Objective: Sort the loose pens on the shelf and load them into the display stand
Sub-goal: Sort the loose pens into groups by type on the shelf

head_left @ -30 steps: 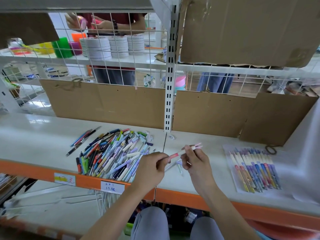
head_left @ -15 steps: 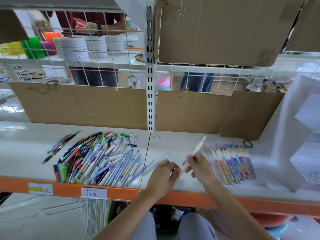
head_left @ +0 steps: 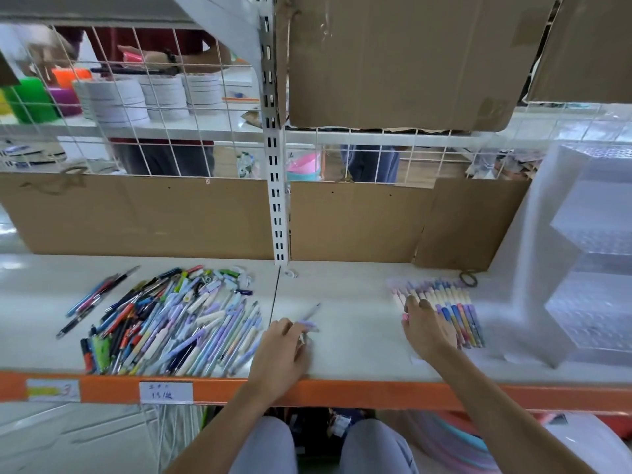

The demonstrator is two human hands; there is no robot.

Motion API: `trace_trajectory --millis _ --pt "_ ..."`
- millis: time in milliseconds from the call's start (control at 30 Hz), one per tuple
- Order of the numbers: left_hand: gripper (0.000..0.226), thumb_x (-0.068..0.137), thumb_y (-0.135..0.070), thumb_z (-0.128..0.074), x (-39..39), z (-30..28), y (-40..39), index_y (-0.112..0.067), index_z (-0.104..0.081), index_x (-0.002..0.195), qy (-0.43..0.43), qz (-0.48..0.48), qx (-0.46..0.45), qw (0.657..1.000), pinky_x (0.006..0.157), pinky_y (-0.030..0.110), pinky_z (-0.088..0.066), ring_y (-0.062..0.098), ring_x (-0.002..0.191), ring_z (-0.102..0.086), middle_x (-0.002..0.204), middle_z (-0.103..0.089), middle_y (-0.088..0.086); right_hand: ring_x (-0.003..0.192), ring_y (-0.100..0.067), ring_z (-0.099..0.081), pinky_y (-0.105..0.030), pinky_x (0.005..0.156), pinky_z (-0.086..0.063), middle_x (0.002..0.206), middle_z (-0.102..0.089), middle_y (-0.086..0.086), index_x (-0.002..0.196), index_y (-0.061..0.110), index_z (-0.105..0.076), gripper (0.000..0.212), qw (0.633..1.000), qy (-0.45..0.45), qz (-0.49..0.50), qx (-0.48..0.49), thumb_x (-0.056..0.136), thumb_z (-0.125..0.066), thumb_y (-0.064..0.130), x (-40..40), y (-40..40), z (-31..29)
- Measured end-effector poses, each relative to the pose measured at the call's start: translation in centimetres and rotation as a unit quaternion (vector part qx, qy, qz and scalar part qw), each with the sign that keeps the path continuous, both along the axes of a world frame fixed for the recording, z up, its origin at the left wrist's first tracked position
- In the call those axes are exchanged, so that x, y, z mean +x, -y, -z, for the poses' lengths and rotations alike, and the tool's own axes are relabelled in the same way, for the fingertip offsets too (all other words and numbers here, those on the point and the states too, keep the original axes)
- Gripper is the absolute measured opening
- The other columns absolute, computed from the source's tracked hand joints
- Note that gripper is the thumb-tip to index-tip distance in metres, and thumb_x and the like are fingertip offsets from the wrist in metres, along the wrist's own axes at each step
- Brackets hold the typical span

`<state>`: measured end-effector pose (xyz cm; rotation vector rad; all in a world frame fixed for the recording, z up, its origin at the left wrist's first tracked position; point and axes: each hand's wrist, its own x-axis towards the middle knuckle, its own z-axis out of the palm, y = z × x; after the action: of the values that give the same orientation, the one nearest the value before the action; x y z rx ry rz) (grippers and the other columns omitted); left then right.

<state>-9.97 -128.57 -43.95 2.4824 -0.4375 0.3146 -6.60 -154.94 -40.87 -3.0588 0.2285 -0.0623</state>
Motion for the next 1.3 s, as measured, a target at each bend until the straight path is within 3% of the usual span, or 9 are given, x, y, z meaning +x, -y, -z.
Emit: trace_trajectory --millis 233,333,400,533,767,867,1000,1167,1300 --pt "0.045 0.085 -0.042 -0.032 -0.3 -0.3 -0.8 -0.021 -0.062 0.111 0.019 -0.013 0.037 0.999 0.074 0.026 -0.039 0.013 0.088 -0.048 0.093 -0.051 -0.003 0.091 -0.026 -0.064 -0.029 0.058 -0.037 0.123 -0.047 -0.006 0.12 0.015 -0.049 0.031 0.998 -0.022 -0.02 -0.058 0.092 -0.039 0.005 -0.2 -0.8 -0.6" --pt "0.033 0.089 -0.031 -0.046 -0.5 -0.1 -1.9 -0.014 -0.062 0.113 0.003 -0.029 0.056 0.998 0.08 0.026 -0.044 0.017 0.095 -0.052 0.104 -0.051 0.001 0.085 -0.026 -0.065 -0.029 0.056 -0.042 0.12 -0.048 -0.004 0.114 0.015 -0.05 0.023 0.998 -0.003 -0.069 -0.013 0.094 -0.04 0.011 -0.2 -2.7 -0.7" --pt "0.028 0.089 -0.026 -0.052 -0.8 0.0 -2.7 -0.013 -0.063 0.111 0.002 -0.04 0.056 0.998 0.079 0.026 -0.044 0.018 0.094 -0.054 0.104 -0.052 0.001 0.084 -0.026 -0.063 -0.034 0.064 -0.05 0.116 -0.049 -0.002 0.111 0.017 -0.05 0.018 0.992 0.005 -0.118 0.035 0.096 -0.041 0.015 -0.4 -4.6 -0.7" --pt "0.019 0.086 -0.02 -0.058 -1.5 -0.2 -5.4 -0.013 -0.065 0.103 0.008 -0.076 0.055 0.996 0.077 0.03 -0.047 0.02 0.089 -0.054 0.098 -0.051 0.002 0.097 -0.021 -0.06 -0.031 0.079 -0.048 0.117 -0.048 0.002 0.117 0.02 -0.049 0.022 0.972 -0.006 -0.218 0.083 0.098 -0.039 0.023 -1.5 -9.4 -0.6" --pt "0.01 0.078 -0.01 -0.068 -2.3 -0.5 -11.8 -0.013 -0.064 0.087 0.046 -0.206 0.067 0.975 0.075 0.039 -0.052 0.025 0.084 -0.056 0.094 -0.055 0.006 0.089 -0.021 -0.059 -0.031 0.076 -0.047 0.117 -0.041 0.001 0.122 0.022 -0.047 0.024 0.946 -0.031 -0.311 0.09 0.1 -0.037 0.024 -1.9 -16.0 0.3" --pt "0.011 0.084 -0.016 -0.063 -2.3 -0.6 -14.2 -0.016 -0.063 0.095 0.025 -0.253 0.071 0.965 0.087 0.037 -0.044 0.023 0.097 -0.052 0.102 -0.053 0.005 0.077 -0.021 -0.055 -0.028 0.067 -0.042 0.118 -0.04 0.0 0.126 0.023 -0.048 0.028 0.941 -0.03 -0.33 0.072 0.1 -0.037 0.025 -1.8 -17.8 0.5" --pt "0.018 0.094 -0.029 -0.051 -1.7 -0.4 -15.9 -0.02 -0.058 0.108 -0.026 -0.26 0.113 0.959 0.093 0.031 -0.041 0.021 0.111 -0.047 0.113 -0.049 0.003 0.088 -0.024 -0.059 -0.029 0.066 -0.041 0.118 -0.042 -0.004 0.125 0.02 -0.051 0.03 0.933 -0.053 -0.351 0.066 0.101 -0.036 0.026 -1.8 -19.3 0.8" --pt "0.019 0.097 -0.031 -0.044 -1.4 -0.6 -16.2 -0.021 -0.056 0.108 -0.037 -0.251 0.148 0.956 0.092 0.028 -0.042 0.017 0.108 -0.048 0.111 -0.05 0.001 0.092 -0.022 -0.059 -0.03 0.073 -0.046 0.119 -0.043 -0.002 0.123 0.019 -0.052 0.028 0.944 -0.069 -0.312 0.077 0.101 -0.036 0.024 -1.3 -19.3 0.6" --pt "0.023 0.098 -0.032 -0.041 -1.5 -0.2 -15.5 -0.02 -0.057 0.109 -0.022 -0.22 0.153 0.963 0.09 0.026 -0.04 0.017 0.104 -0.049 0.108 -0.056 0.0 0.079 -0.017 -0.051 -0.032 0.078 -0.046 0.118 -0.043 0.0 0.122 0.02 -0.053 0.028 0.952 -0.058 -0.288 0.082 0.101 -0.034 0.023 -1.2 -19.4 -0.1"
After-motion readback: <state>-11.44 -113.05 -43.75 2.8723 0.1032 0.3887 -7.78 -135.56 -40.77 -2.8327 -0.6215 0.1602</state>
